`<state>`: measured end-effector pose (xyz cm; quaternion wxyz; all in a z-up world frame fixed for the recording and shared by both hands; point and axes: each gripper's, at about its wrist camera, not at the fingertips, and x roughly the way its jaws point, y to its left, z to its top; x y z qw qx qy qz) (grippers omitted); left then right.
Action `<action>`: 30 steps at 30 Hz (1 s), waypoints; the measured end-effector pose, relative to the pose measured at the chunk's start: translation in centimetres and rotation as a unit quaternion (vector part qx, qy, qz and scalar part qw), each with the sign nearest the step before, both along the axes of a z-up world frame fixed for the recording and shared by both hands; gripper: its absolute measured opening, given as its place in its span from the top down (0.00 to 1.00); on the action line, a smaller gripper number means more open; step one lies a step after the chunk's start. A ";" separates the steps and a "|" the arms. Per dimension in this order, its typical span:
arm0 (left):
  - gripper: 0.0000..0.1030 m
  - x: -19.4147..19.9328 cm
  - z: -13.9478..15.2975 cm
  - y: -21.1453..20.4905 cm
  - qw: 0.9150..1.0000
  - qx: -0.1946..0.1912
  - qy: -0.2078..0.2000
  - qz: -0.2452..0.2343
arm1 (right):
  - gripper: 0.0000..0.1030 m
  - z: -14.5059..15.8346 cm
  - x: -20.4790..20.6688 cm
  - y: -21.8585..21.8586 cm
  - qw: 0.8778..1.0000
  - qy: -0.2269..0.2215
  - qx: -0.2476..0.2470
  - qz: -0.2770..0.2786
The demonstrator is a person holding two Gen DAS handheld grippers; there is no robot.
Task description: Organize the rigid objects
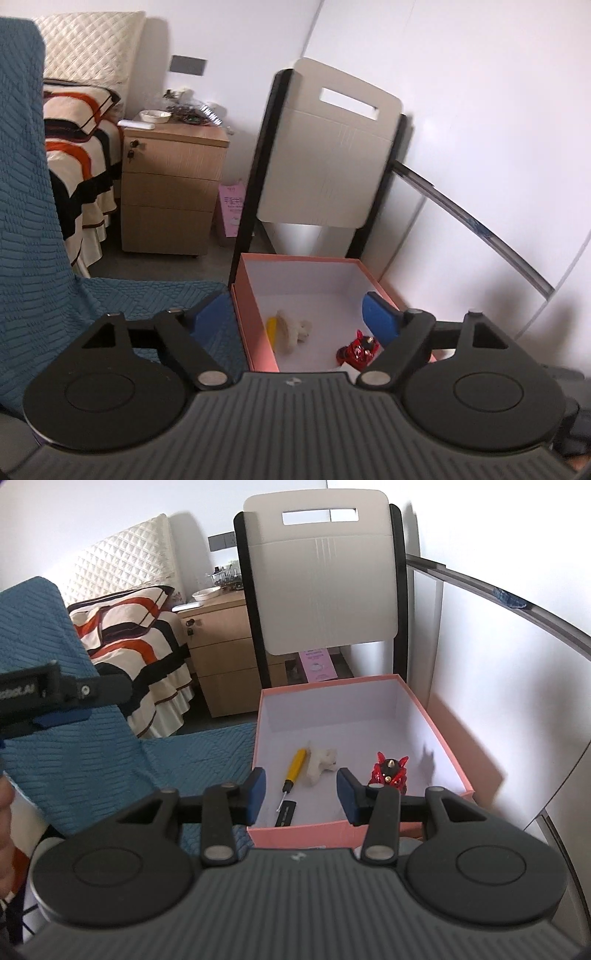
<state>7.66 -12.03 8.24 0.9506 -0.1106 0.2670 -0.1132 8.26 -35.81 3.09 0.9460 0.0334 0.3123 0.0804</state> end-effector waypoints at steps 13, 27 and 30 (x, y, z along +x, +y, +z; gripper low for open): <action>0.03 -5.0 0.7 -0.2 1.000 0.002 -0.011 0.017 | 0.54 0.4 -2.9 -0.8 1.000 -0.002 -0.001 -0.002; 0.01 -5.4 -0.7 -0.9 0.999 0.021 0.018 0.029 | 0.06 -0.8 -3.2 -1.4 0.999 0.018 0.009 -0.026; 0.01 -5.0 -1.0 -1.1 0.999 0.022 0.025 0.034 | 0.06 -0.9 -3.1 -1.2 0.999 0.019 -0.007 -0.027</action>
